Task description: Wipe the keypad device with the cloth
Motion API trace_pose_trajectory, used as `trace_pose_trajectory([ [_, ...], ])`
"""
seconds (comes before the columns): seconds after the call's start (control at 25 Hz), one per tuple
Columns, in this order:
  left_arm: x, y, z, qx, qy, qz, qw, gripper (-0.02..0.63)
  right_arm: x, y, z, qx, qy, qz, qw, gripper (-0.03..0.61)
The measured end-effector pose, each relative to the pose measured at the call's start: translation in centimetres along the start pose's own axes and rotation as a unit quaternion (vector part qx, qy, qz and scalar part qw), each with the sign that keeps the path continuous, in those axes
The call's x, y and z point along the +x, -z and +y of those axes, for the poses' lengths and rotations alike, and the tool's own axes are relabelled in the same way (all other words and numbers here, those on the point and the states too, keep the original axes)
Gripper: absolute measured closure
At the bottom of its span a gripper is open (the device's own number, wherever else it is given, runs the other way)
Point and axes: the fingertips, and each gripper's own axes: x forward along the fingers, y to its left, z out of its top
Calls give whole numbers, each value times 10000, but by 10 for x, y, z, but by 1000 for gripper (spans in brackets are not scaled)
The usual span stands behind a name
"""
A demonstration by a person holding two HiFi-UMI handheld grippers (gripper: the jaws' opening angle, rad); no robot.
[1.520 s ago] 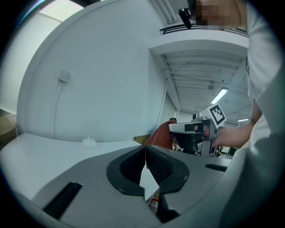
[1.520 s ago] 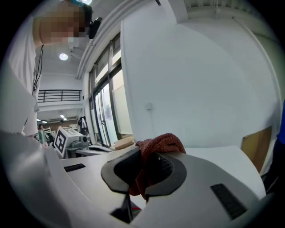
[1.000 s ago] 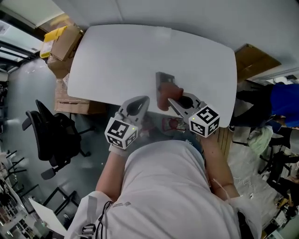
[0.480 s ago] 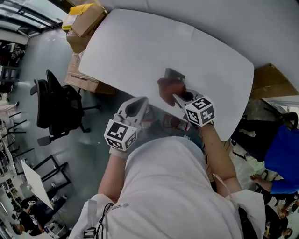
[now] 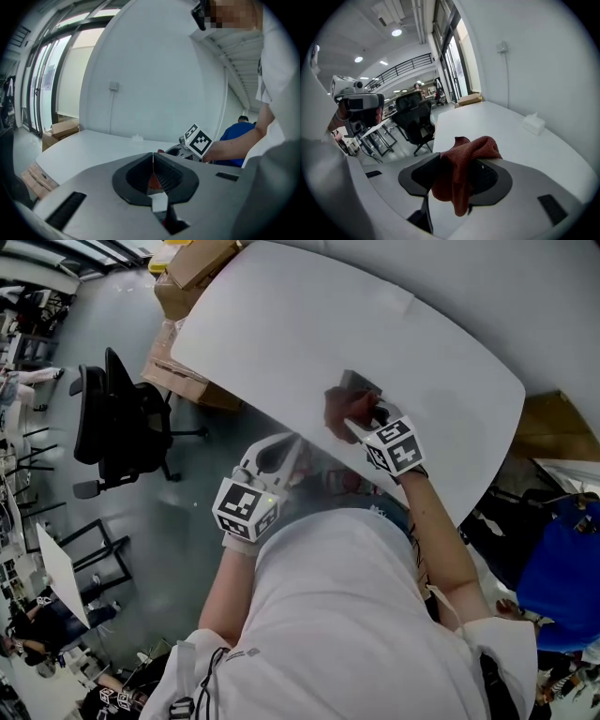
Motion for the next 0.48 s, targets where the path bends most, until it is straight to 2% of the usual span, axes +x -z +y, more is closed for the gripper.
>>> trace_pose_trajectory([
  [0.16,3,3,4,-21,-38,14,10000,603,20,-1,-3,-346,29,37,9994,402],
  [0.32,1,5,5,-49,-20,56,10000,603,36,8,3,-767,-60,284,9966,402],
  [0.48,3,0,8,-84,58,44,9999,603,41,7,1,-840,-158,245,9960,402],
])
